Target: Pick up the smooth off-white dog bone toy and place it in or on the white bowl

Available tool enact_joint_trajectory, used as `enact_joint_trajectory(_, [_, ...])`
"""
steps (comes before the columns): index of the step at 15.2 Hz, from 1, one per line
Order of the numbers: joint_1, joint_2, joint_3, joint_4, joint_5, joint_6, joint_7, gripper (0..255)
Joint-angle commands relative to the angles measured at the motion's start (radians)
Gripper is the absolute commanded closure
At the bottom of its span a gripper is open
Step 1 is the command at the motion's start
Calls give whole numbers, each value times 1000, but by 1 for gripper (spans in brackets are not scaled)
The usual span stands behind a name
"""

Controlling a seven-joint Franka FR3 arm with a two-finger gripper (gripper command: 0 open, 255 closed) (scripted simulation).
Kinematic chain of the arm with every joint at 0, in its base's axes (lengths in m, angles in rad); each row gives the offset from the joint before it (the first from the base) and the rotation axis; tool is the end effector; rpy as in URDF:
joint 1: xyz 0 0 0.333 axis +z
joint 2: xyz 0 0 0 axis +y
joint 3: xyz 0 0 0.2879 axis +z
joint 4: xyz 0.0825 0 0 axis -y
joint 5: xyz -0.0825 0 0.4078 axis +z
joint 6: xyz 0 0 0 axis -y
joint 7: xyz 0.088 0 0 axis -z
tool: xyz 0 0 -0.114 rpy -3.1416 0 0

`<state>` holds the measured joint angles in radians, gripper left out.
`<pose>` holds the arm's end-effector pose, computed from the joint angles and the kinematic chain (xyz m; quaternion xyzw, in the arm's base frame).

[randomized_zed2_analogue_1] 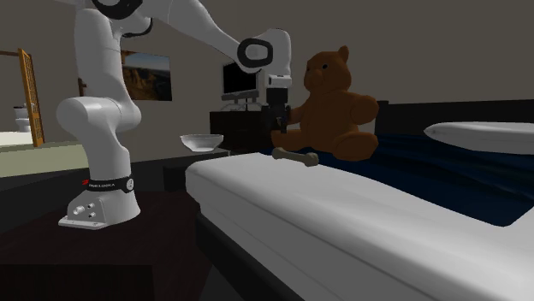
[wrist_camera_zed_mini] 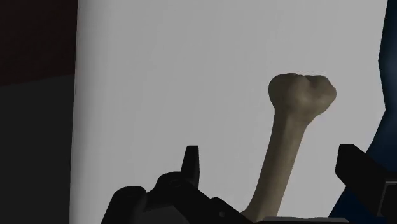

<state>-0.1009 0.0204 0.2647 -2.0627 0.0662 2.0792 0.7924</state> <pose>0.5636 0.0967 0.3774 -0.9454 0.3243 0.0160 0.0273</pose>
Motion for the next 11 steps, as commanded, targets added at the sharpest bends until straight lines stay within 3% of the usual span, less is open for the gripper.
enact_joint_trajectory(1, [-1,76,-3,55,-26,21,78,0])
enact_joint_trajectory(5, [8,222,-25,183,-70,39,209,0])
enact_joint_trajectory(11, [14,258,-28,148,-80,110,216,0])
